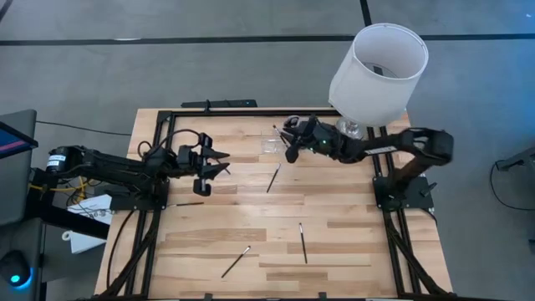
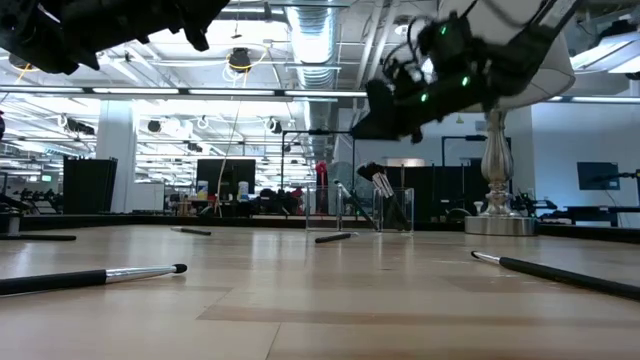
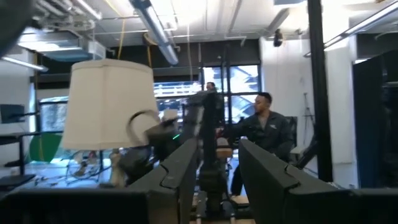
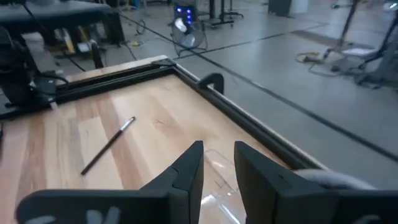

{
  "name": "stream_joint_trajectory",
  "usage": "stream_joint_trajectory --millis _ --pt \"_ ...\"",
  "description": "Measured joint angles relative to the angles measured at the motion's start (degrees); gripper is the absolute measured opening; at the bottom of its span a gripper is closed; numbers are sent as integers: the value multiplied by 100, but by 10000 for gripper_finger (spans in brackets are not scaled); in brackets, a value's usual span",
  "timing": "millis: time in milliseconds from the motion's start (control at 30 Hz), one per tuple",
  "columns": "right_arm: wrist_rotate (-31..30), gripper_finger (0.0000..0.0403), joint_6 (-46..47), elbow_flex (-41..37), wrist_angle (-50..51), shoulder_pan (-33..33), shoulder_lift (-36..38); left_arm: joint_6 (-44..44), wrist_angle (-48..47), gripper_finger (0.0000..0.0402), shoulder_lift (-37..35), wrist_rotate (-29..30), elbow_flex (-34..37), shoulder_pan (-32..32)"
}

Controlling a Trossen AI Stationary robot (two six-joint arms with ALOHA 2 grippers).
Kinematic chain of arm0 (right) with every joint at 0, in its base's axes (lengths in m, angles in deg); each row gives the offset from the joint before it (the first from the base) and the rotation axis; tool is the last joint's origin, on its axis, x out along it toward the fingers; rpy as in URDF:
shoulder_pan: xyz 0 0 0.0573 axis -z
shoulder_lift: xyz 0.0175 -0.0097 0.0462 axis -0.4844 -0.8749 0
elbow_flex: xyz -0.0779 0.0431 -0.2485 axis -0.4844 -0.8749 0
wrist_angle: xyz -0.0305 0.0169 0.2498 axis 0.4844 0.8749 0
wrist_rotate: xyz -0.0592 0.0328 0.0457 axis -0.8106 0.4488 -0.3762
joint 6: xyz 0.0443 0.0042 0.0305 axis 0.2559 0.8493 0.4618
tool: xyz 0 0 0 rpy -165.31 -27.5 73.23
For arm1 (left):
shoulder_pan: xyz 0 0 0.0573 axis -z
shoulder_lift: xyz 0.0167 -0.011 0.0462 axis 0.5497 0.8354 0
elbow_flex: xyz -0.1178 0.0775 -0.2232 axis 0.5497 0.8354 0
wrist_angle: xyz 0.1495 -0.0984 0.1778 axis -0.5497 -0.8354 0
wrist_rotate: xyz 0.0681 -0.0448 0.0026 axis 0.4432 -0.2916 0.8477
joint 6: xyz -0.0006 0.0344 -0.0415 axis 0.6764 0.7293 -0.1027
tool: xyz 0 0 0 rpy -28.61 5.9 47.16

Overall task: Put items in baskets/containers
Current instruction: Put the silver eyeshadow brush into the transparent organizer

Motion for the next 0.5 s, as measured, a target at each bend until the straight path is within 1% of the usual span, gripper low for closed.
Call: stream_joint_trajectory --millis 100,233,367,500 --pt "-609 80 12 4 758 -482 445 1 -39 117 0 32 0 1" --pt "-1103 73 535 43 1987 -1290 733 1 -37 117 0 32 0 -2" --pt "-1474 65 1567 394 3589 -2150 676 1 -37 117 -15 30 -4 -76" --pt "-1634 59 2789 976 4962 -2937 258 -3 -80 117 -15 32 -4 -120"
